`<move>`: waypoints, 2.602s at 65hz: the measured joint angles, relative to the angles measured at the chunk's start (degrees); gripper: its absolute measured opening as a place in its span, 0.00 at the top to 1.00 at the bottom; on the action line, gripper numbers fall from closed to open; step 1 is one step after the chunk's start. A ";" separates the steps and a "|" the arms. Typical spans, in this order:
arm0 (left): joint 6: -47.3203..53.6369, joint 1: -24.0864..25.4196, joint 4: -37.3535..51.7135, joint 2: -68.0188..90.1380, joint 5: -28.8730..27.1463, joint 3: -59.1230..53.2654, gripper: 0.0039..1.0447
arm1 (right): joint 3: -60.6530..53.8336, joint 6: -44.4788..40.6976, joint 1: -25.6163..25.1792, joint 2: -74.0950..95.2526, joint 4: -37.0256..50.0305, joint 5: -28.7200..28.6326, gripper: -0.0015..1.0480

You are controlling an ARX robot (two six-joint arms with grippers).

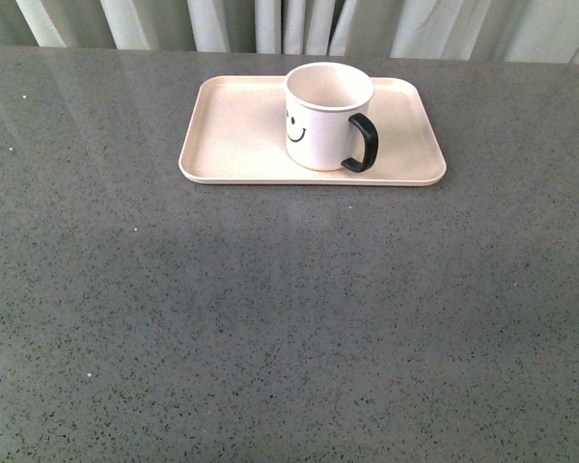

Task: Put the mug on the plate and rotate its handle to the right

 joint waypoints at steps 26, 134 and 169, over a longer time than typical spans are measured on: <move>0.04 0.02 0.02 0.00 0.13 0.00 0.18 | 15.28 -16.26 -9.77 25.40 -31.06 -29.53 0.09; 0.15 -0.02 0.00 0.00 0.02 0.00 0.09 | 96.08 14.19 9.16 126.62 -23.19 -6.54 0.09; 0.15 -0.02 0.00 0.00 0.02 0.00 0.09 | 102.38 15.61 9.99 130.90 -25.86 -5.75 0.09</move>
